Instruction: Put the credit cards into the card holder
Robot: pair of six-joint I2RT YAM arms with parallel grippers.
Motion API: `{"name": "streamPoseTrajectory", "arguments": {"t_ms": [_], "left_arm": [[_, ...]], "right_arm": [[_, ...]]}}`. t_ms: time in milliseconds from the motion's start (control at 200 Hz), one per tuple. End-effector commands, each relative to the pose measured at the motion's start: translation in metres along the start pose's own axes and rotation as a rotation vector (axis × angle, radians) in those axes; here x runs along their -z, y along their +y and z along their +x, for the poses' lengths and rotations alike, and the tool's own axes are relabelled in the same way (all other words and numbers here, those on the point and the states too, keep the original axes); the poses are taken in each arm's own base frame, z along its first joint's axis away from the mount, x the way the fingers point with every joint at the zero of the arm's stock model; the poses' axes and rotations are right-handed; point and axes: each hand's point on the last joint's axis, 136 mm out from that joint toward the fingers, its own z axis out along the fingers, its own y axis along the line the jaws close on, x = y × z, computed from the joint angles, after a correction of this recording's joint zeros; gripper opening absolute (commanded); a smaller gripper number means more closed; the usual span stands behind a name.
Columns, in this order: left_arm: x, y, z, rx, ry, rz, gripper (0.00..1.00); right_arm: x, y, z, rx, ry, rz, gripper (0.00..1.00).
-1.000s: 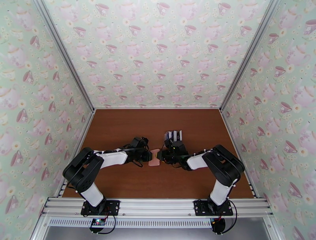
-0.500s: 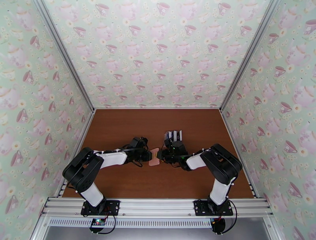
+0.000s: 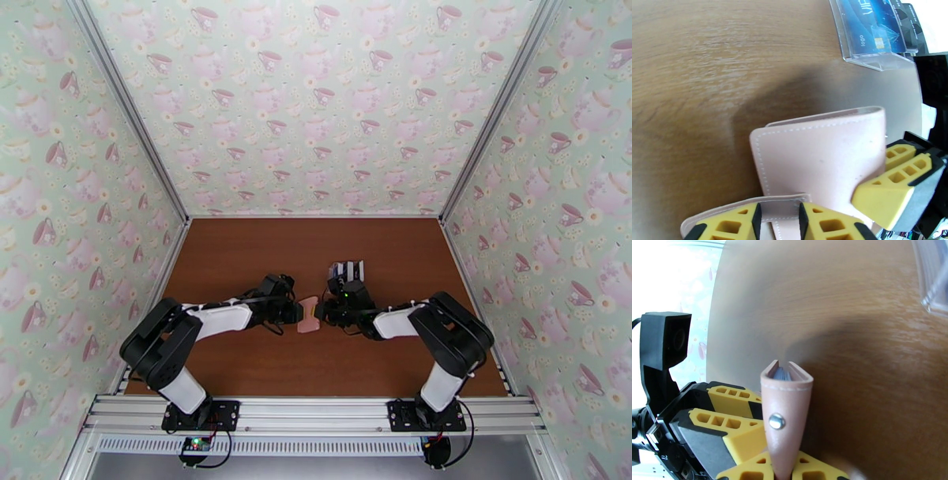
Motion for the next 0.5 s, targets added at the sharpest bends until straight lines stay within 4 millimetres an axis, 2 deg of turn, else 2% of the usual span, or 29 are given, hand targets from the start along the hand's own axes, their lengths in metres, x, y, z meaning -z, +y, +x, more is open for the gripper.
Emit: {"name": "streamPoseTrajectory", "arguments": {"t_ms": [0,125,331,496], "left_arm": [[0.016,-0.004,-0.011,-0.012,-0.025,-0.024,0.36],[0.026,-0.012,-0.017,-0.025,-0.042,-0.014,0.36],[0.042,-0.014,-0.030,-0.046,-0.102,-0.040,0.40],[0.047,-0.013,-0.032,-0.058,-0.113,-0.055,0.41]], "right_arm": [[0.014,0.016,-0.012,0.106,-0.034,0.079,0.00],[0.028,0.013,-0.014,0.154,-0.049,0.200,0.00],[0.057,0.017,-0.017,0.238,-0.079,0.350,0.00],[0.083,0.018,-0.020,0.278,-0.102,0.451,0.00]]}}
